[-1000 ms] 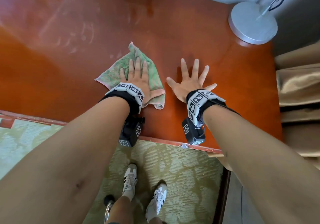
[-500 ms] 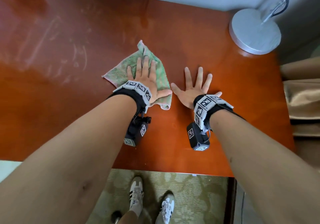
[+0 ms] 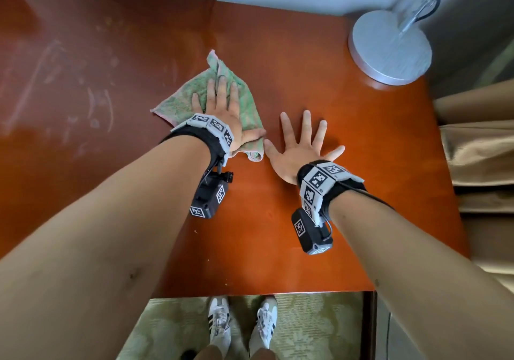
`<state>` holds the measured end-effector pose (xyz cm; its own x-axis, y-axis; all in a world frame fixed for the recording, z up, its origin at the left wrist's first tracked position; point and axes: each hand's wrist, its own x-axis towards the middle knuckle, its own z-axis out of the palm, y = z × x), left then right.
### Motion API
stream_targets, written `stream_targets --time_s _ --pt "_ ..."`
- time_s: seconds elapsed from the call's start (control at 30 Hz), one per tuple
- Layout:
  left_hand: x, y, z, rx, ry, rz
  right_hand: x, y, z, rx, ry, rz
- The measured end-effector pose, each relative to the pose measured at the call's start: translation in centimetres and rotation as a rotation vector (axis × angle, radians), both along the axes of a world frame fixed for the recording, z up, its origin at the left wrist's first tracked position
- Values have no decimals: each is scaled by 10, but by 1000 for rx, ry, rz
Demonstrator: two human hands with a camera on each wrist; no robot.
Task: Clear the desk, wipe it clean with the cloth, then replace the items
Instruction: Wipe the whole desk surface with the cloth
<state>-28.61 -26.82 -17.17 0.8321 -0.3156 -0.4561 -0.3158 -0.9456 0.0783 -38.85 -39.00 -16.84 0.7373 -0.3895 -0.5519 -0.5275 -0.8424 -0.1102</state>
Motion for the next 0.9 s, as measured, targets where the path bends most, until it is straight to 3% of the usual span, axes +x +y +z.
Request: stream_targets --time_s 0.37,0.9 --pt "33 -27 -10 -31 -69 11 60 -46 3 -37 -121 -12" --pt "151 -80 -22 -126 -186 27 178 -90 -10 43 -185 92"
